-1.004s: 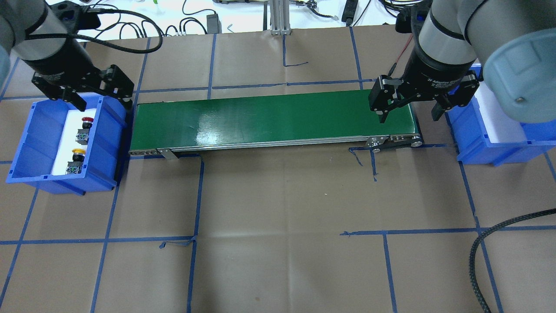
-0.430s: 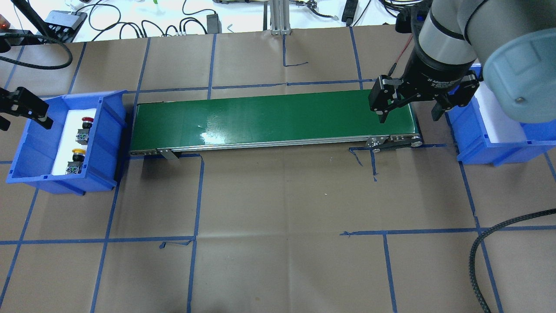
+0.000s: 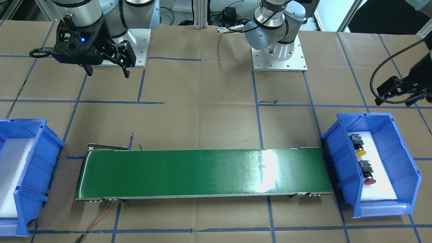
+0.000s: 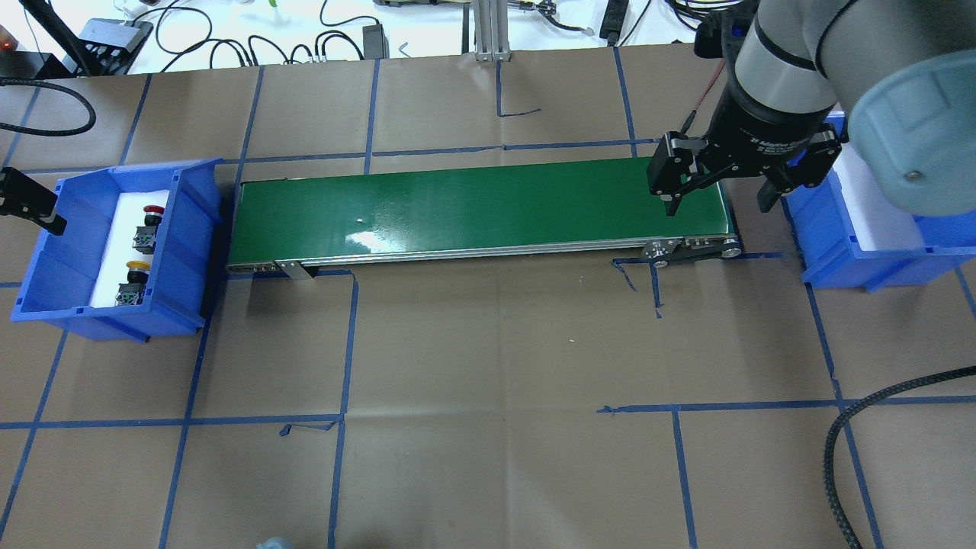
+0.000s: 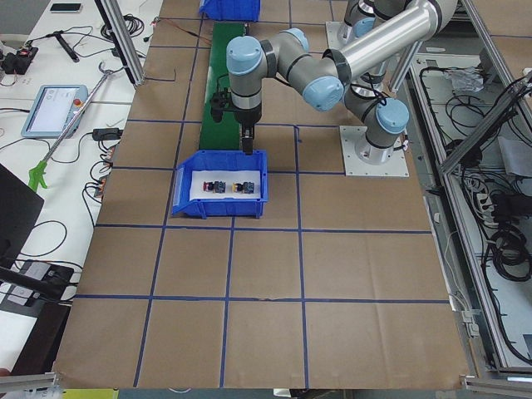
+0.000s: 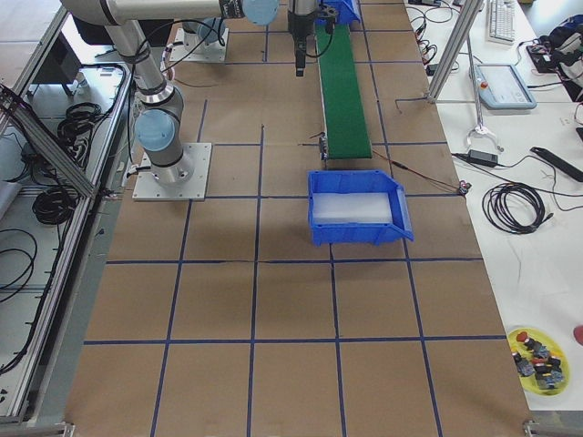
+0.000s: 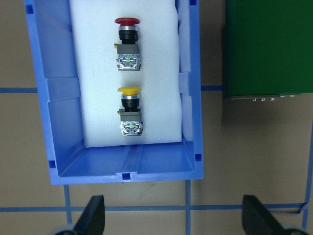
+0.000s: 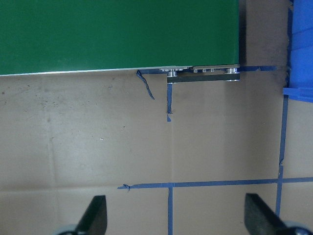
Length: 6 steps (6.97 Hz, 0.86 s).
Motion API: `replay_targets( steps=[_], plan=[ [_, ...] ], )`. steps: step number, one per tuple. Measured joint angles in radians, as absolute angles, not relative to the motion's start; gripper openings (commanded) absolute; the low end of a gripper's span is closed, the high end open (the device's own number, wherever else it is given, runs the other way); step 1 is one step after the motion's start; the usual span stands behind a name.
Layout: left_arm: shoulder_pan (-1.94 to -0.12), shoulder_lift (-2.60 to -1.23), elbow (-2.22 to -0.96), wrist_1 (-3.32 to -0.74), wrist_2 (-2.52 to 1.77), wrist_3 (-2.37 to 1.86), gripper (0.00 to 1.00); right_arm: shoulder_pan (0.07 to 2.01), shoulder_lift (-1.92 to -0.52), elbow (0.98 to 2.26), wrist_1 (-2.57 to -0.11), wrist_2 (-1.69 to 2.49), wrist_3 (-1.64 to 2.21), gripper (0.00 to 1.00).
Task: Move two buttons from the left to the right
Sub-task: 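Move the left gripper over the bin and lower toward the yellow button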
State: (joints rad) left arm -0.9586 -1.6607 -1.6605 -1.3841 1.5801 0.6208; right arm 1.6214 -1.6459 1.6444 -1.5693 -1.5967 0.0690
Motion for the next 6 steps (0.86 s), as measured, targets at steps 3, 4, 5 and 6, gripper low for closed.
replay_targets(
  steps=[3, 4, 5, 6],
  plan=[
    [-0.957, -1.751, -1.751, -1.165, 1.57, 0.619, 1.0, 1.621, -1.646, 1.644, -1.569, -1.597, 0.07, 1.0],
    [-0.957, -1.778, -1.8, -1.074, 1.569, 0.616, 1.0, 1.621, -1.646, 1.644, -1.569, -1.597, 0.07, 1.0],
    [-0.957, -1.803, -1.837, -1.011, 1.568, 0.613, 1.0, 1.621, -1.646, 1.644, -1.569, -1.597, 0.07, 1.0],
    [-0.957, -1.829, -1.859, -0.972, 1.568, 0.611, 1.0, 1.621, -1.646, 1.644, -1.568, -1.597, 0.07, 1.0]
  ],
)
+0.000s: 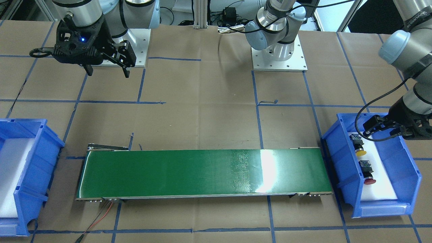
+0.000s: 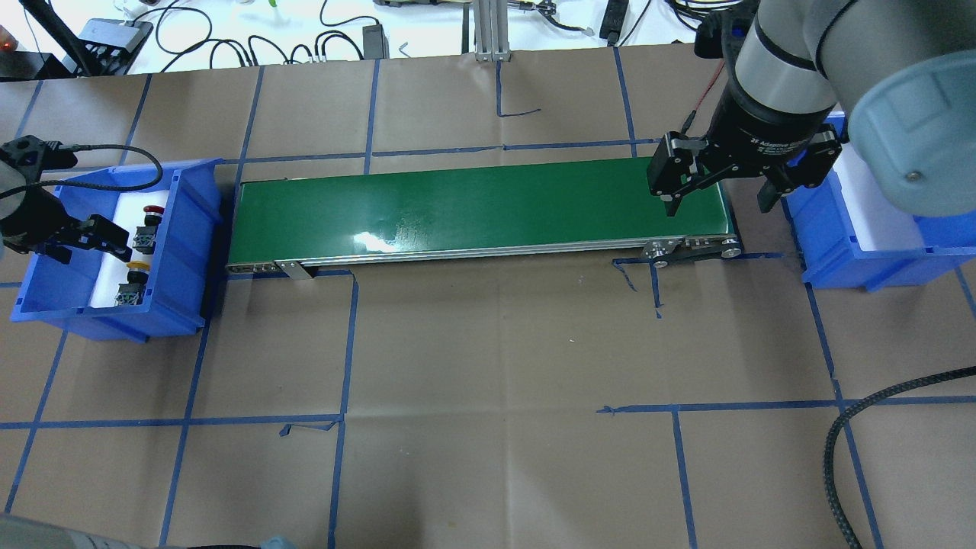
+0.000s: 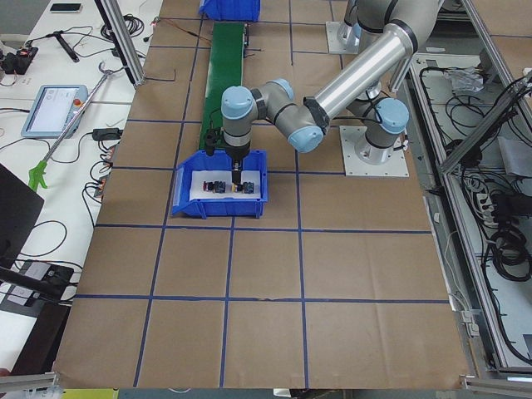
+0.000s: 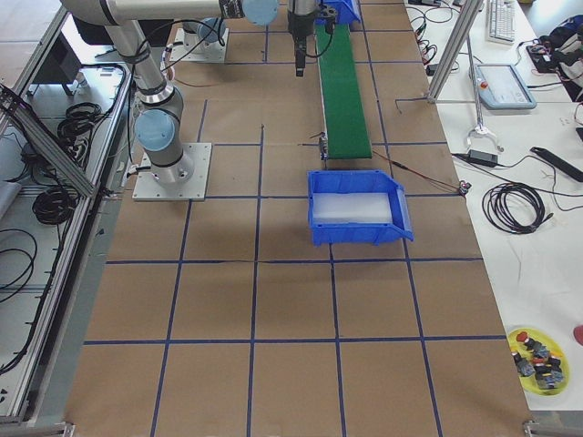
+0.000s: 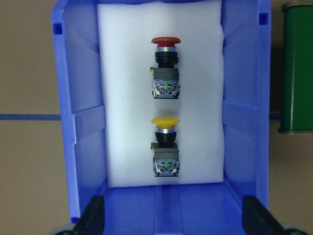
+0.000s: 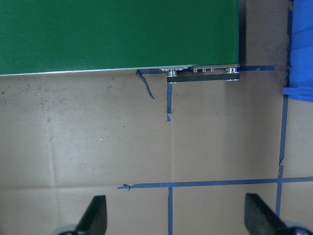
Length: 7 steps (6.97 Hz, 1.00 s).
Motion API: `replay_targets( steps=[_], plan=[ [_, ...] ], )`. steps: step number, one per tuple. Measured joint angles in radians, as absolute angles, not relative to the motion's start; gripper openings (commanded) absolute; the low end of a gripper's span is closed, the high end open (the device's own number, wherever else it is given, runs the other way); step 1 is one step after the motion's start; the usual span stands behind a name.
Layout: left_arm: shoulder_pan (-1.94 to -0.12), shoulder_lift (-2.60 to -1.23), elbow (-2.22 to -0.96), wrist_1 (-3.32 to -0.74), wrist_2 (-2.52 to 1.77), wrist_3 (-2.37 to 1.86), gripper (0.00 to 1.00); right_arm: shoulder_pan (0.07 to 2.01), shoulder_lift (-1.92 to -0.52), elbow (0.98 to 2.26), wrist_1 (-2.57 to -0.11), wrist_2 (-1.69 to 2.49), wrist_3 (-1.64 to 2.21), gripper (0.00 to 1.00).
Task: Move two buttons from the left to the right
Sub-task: 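Move the left gripper over the bin and lower toward the yellow button, then close the left gripper on the yellow-capped button and lift it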
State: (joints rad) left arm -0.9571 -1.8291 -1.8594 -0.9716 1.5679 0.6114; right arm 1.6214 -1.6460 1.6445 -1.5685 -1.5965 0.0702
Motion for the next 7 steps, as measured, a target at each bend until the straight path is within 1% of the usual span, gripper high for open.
replay_targets(
  steps=[2, 6, 7],
  plan=[
    [-0.957, -1.87, -1.885, -0.929, 1.57, 0.612, 1.0, 1.621, -1.646, 1.644, -1.568, -1.596, 0.07, 1.0],
    [-0.956, -1.9, -1.97, -0.842, 1.579, 0.614, 0.99, 1.621, -1.646, 1.644, -1.568, -1.596, 0.069, 1.0],
    [-0.955, -1.901, -1.973, -0.84, 1.581, 0.614, 0.83, 1.621, -1.646, 1.644, -1.568, -1.596, 0.069, 1.0]
  ],
)
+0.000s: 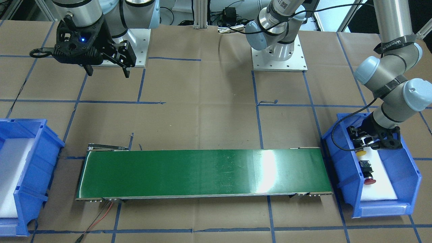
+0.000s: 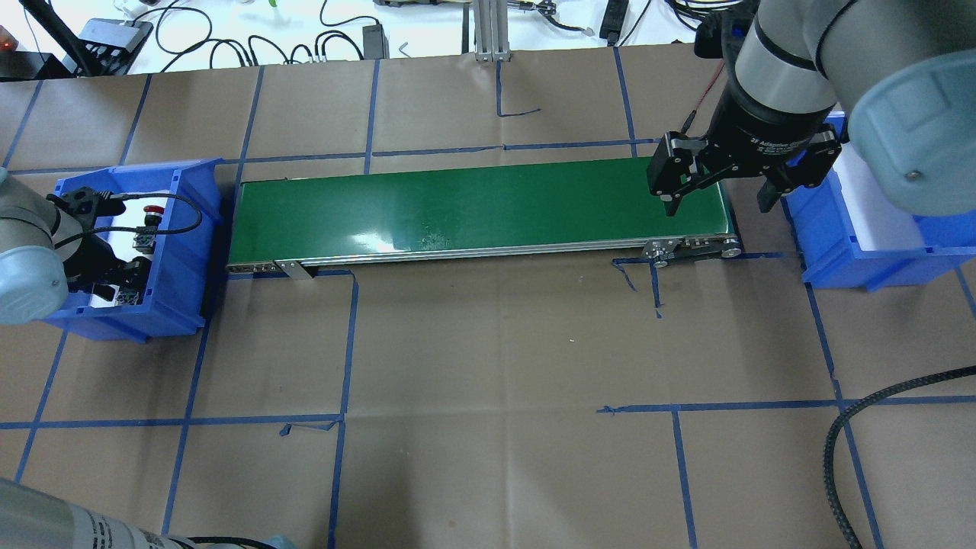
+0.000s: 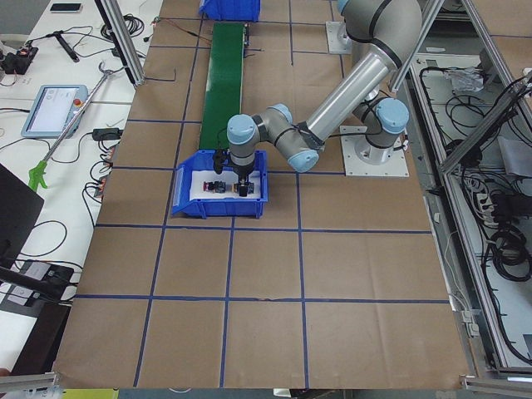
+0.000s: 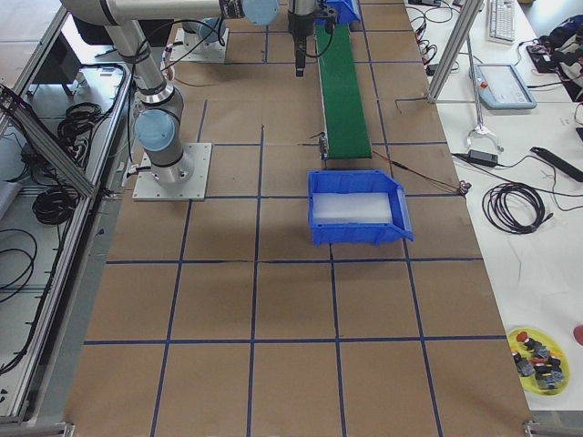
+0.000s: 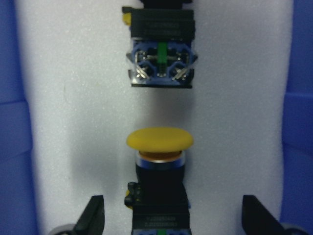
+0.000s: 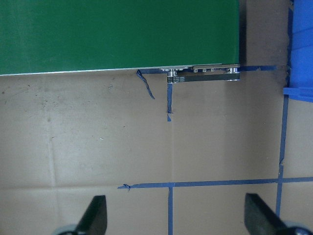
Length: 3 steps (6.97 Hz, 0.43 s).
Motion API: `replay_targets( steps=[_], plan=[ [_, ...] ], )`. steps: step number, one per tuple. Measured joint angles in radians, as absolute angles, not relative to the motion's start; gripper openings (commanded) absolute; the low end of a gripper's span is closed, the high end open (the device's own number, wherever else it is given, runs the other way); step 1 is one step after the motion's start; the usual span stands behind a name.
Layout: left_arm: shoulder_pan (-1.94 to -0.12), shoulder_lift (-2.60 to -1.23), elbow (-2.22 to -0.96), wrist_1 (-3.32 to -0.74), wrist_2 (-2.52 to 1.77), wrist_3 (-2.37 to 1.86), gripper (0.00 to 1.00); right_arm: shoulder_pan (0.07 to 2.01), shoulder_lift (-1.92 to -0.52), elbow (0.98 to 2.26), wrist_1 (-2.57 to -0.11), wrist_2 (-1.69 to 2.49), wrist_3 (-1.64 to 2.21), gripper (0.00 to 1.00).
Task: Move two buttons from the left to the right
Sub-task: 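Close the left gripper on the yellow-capped button and lift it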
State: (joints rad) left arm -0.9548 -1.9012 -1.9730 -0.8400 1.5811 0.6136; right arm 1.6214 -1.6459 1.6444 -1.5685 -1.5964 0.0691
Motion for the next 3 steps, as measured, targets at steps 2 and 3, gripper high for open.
replay_targets(
  steps=[2, 3],
  plan=[
    [-0.954, -1.902, -1.967, -0.839, 1.583, 0.614, 0.36, 1.621, -1.646, 1.644, -1.569, -1.596, 0.069, 1.0],
    [-0.954, -1.901, -1.962, -0.839, 1.583, 0.615, 0.21, 1.621, -1.646, 1.644, -1.569, -1.596, 0.07, 1.0]
  ],
)
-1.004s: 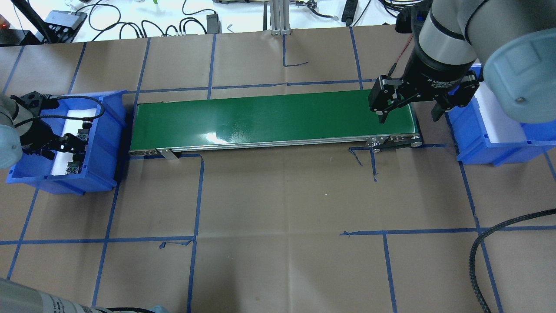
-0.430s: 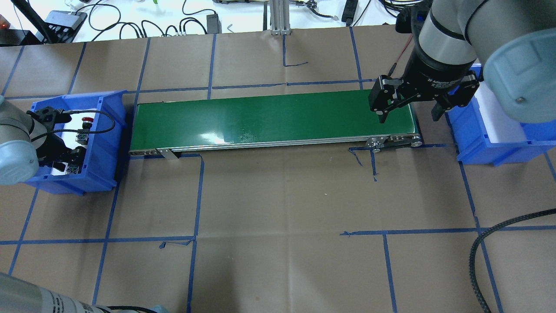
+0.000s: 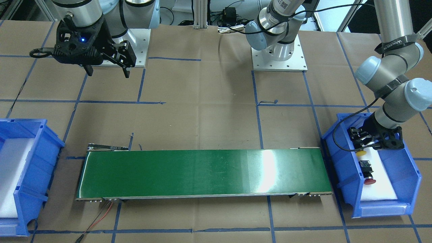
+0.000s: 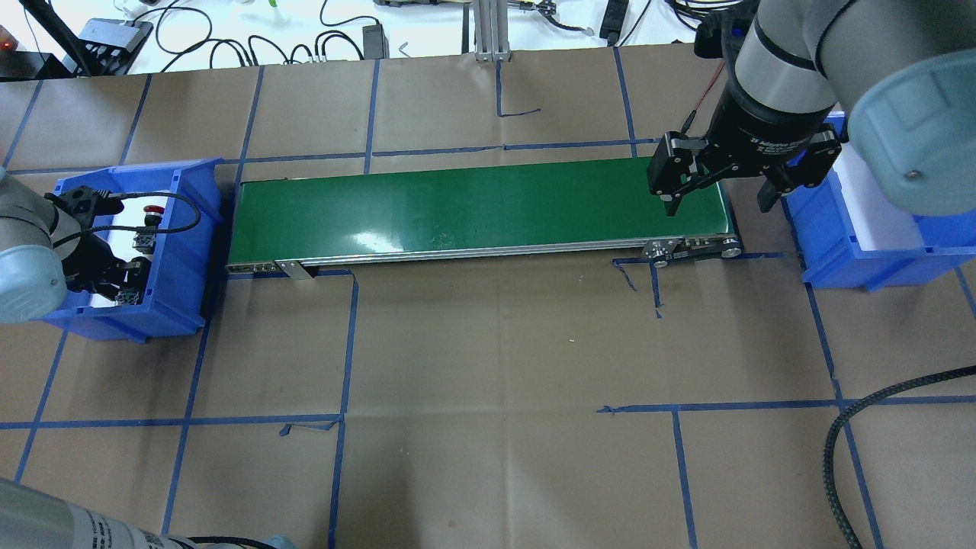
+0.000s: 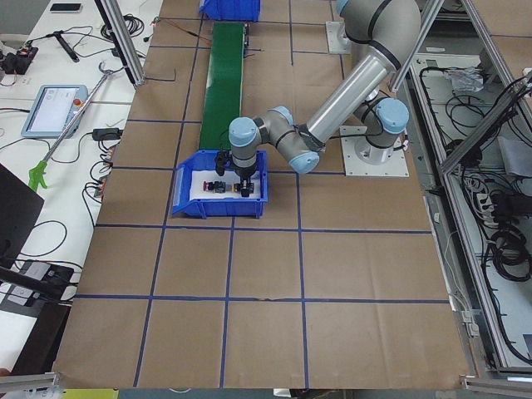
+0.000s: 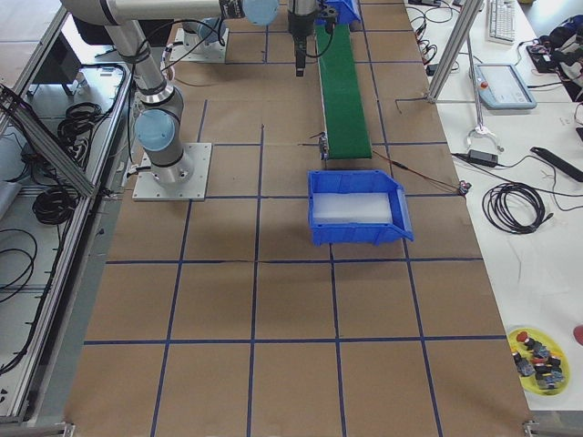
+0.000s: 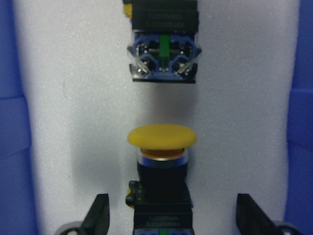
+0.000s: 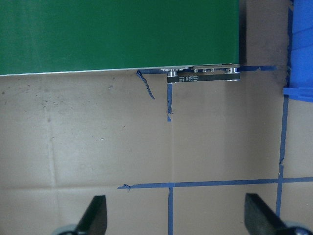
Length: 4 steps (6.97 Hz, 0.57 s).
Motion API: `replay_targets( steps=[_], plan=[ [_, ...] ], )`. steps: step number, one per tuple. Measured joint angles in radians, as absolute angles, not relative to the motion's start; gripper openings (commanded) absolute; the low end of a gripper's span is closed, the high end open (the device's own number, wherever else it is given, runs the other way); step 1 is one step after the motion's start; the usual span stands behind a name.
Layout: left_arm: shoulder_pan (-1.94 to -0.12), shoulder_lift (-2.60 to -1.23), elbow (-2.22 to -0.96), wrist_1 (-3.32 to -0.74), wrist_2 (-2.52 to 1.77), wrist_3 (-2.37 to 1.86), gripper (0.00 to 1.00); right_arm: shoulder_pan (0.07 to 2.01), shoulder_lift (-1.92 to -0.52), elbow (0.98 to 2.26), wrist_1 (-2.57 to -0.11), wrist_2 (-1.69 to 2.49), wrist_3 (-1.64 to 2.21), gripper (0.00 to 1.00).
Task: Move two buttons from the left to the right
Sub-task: 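Close the left gripper on the yellow-capped button and lift it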
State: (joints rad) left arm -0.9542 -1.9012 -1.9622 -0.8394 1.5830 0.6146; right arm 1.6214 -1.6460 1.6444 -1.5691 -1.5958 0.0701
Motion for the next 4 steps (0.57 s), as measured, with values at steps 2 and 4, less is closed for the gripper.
replay_targets(
  steps=[2, 4],
  plan=[
    [-0.954, -1.898, -1.956, -0.841, 1.584, 0.616, 0.05, 1.621, -1.646, 1.644, -1.569, -1.595, 0.07, 1.0],
    [-0.953, -1.883, -1.931, -0.856, 1.584, 0.616, 0.05, 1.621, -1.646, 1.644, -1.569, -1.595, 0.07, 1.0]
  ],
)
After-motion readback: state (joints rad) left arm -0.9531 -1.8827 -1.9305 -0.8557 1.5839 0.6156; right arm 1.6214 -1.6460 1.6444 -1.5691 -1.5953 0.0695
